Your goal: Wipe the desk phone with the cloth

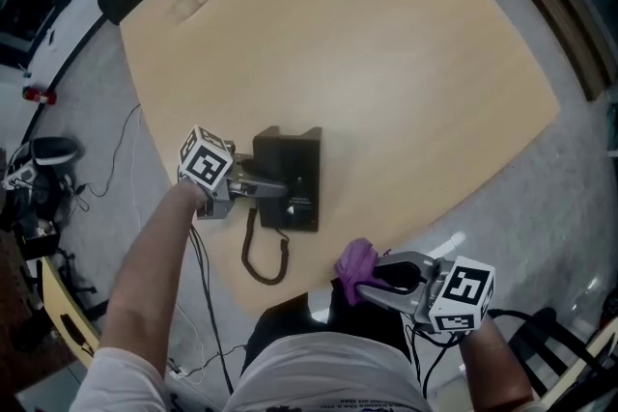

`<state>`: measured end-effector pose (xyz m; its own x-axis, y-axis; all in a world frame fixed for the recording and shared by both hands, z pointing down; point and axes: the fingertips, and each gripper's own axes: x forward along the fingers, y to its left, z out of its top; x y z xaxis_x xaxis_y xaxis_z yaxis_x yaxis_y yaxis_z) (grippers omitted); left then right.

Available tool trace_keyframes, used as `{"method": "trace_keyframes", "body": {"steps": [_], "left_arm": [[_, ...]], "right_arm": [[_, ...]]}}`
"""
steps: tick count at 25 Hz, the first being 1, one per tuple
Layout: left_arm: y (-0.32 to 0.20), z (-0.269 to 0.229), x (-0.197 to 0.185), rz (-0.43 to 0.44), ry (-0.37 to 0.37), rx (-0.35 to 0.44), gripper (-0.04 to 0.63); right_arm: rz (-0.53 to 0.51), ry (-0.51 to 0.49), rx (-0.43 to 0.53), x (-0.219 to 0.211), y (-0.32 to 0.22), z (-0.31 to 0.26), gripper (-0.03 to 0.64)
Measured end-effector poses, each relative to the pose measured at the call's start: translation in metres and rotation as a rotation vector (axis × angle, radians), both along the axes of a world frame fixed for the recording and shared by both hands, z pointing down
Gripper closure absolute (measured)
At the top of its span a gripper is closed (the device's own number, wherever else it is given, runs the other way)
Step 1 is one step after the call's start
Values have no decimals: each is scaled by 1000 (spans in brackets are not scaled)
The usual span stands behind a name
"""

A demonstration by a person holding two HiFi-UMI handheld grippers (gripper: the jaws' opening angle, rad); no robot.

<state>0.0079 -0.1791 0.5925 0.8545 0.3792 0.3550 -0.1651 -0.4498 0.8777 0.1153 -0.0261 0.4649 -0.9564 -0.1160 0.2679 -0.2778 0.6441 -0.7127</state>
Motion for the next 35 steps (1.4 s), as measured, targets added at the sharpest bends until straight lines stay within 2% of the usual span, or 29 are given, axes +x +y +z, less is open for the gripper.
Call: {"method": "trace_keyframes", "body": {"steps": [6, 10, 13, 16, 21, 24, 27, 30, 32, 35], "left_arm": [[-6, 6, -2, -46, -76, 51, 316], [-8, 6, -4, -88, -100, 78, 306], [-8, 3, -9, -108, -103, 91, 275], [-7, -6, -16, -119, -98, 115, 273], [7, -32, -33, -96, -70, 182, 258], [25, -48, -57, -90, -83, 228, 259], [23, -50, -77, -120, -89, 260, 242], [38, -73, -98, -147, -32, 305, 261], [67, -93, -111, -146, 6, 367, 275], [120, -120, -121, -80, 57, 481, 309]], "right_arm": [[3, -38, 13, -9, -9, -4, 526], [13, -27, 48, -14, -19, -4, 526], [20, -17, 69, -20, -20, -4, 526], [29, 7, 92, -27, -20, -5, 526], [80, 64, 128, -41, -15, -4, 526], [146, 97, 137, -53, -4, -8, 526], [240, 154, 169, -62, 3, -17, 526], [344, 215, 222, -78, 18, -29, 526], [429, 247, 253, -89, 32, -35, 526], [528, 281, 284, -101, 54, -45, 526]]}}
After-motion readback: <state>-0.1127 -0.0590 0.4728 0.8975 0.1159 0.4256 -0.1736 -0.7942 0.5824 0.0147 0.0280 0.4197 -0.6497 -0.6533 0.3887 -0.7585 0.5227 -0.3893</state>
